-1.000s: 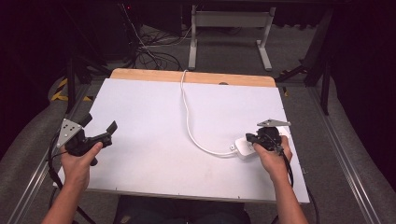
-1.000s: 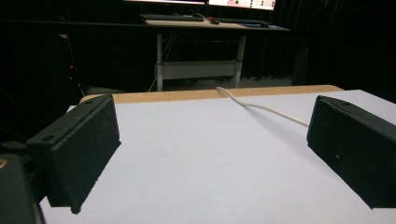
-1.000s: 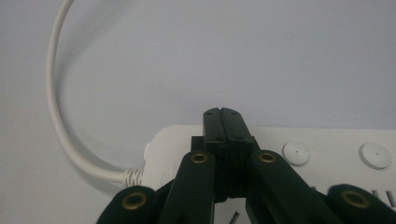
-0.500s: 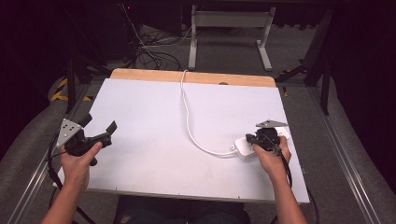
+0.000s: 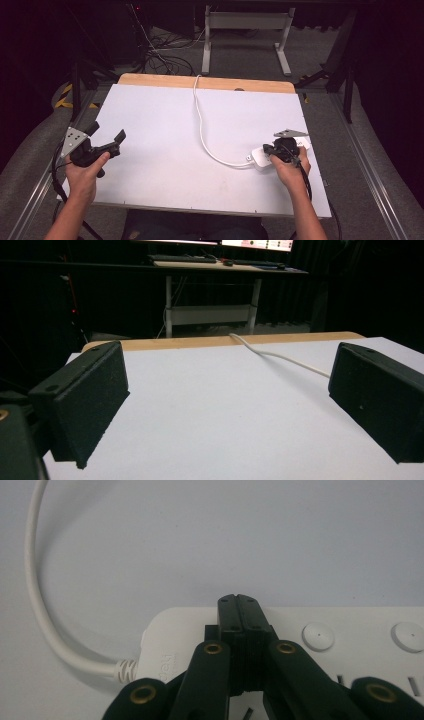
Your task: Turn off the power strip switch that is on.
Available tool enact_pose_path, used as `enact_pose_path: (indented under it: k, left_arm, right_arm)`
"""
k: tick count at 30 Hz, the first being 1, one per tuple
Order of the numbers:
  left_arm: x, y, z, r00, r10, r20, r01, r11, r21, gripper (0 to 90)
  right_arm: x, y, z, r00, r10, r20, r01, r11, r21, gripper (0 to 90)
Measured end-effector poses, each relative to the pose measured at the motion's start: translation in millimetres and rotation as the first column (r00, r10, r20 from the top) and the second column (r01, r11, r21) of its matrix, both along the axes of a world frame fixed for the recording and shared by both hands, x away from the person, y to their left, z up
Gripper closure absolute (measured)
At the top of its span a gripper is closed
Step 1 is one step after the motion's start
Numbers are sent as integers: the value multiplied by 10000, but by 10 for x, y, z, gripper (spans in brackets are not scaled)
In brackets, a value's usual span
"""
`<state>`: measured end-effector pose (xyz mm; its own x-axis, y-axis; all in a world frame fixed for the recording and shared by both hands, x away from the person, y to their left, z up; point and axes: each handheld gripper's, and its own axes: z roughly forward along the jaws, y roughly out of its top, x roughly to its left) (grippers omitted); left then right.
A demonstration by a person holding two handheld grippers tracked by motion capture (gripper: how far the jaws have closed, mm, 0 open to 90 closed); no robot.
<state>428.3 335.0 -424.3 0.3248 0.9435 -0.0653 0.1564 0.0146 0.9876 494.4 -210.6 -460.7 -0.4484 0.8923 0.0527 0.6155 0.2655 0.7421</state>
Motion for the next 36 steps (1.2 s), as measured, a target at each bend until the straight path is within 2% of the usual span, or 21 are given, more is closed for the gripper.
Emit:
enact_pose_path:
  k: [7, 10, 25, 36]
  left_arm:
    - [-19, 0, -5, 10000, 44, 27, -44, 10000, 44, 31]
    - [-21, 2, -6, 10000, 68, 21, -68, 10000, -1, 31]
    - [-12, -5, -9, 10000, -23, 9, 23, 10000, -44, 32]
    - [-11, -19, -15, 10000, -18, -29, 18, 10000, -17, 31]
  right_arm:
    - [-15, 25, -6, 9999, -25, 161, 30, 9996, -284, 900]
    - [-21, 54, -8, 9998, -9, 207, 21, 9983, -575, 900]
    - [-14, 25, -13, 9999, -48, 126, 52, 9996, -279, 900]
    - [-31, 58, -13, 9994, -22, 341, 42, 9982, -590, 900]
